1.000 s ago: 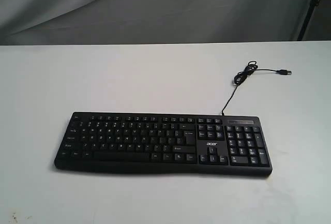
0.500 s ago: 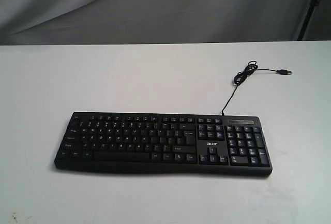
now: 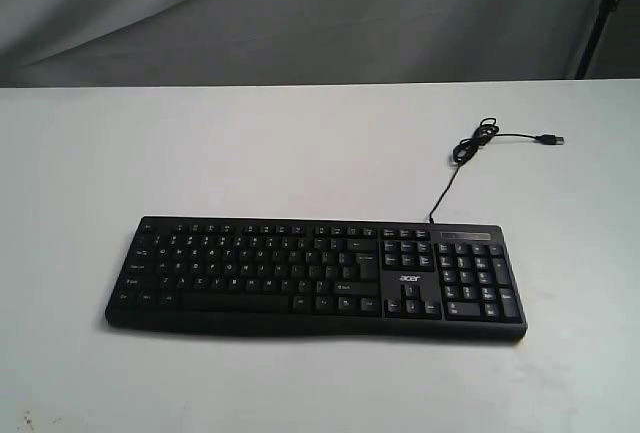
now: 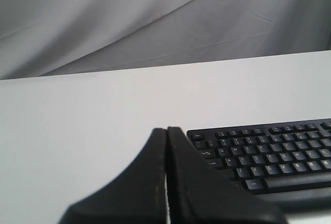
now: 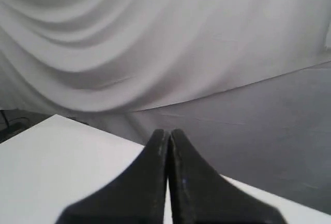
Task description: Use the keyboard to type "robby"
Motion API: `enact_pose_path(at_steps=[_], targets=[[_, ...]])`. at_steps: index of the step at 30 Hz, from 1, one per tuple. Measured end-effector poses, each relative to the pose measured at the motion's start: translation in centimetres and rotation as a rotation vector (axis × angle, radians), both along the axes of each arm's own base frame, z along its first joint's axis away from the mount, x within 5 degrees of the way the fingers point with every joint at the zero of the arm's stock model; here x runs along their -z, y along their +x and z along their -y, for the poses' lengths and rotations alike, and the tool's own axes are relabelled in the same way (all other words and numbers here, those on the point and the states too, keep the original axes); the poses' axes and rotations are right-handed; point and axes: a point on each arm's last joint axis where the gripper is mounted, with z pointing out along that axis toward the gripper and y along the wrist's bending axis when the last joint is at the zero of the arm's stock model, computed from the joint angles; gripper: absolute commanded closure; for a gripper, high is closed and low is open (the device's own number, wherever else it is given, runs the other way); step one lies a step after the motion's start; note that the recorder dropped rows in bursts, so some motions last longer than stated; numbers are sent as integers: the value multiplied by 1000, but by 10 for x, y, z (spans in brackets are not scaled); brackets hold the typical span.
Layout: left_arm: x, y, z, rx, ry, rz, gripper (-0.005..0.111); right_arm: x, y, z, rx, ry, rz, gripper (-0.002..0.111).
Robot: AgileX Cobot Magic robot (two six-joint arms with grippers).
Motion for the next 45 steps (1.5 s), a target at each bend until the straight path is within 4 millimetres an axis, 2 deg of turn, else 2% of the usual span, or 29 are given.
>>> enact_pose_path(at_steps=[3, 6, 10, 12, 14, 16, 18, 21, 23, 27, 29, 31, 39, 42, 45], targets=[[0, 0, 0, 0, 0, 0, 107, -13, 21, 1, 32, -47, 48, 108], [0, 0, 0, 0, 0, 0, 107, -28, 29, 8, 130, -163, 171, 108], [0, 0, 0, 0, 0, 0, 107, -40, 35, 27, 391, -502, 368, 108], [0, 0, 0, 0, 0, 0, 107, -42, 36, 36, 544, -629, 396, 108], [0, 0, 0, 0, 0, 0, 107, -48, 35, 48, 687, -662, 383, 108], [0, 0, 0, 0, 0, 0, 107, -52, 37, 57, 760, -607, 321, 108], [0, 0, 0, 0, 0, 0, 107, -53, 41, 62, 770, -534, 236, 108], [0, 0, 0, 0, 0, 0, 107, -47, 56, 61, 699, -548, 92, 108], [0, 0, 0, 0, 0, 0, 107, -33, 73, 55, 589, -592, -56, 108], [0, 0, 0, 0, 0, 0, 107, 7, 99, 22, 147, -649, -301, 108], [0, 0, 0, 0, 0, 0, 107, 27, 105, 2, -121, -611, -344, 108], [0, 0, 0, 0, 0, 0, 107, 39, 107, -14, -297, -582, -336, 108], [0, 0, 0, 0, 0, 0, 107, 75, 111, -76, -569, -584, -335, 108], [0, 0, 0, 0, 0, 0, 107, 89, 103, -109, -679, -610, -351, 108], [0, 0, 0, 0, 0, 0, 107, 95, 91, -137, -760, -648, -317, 108]])
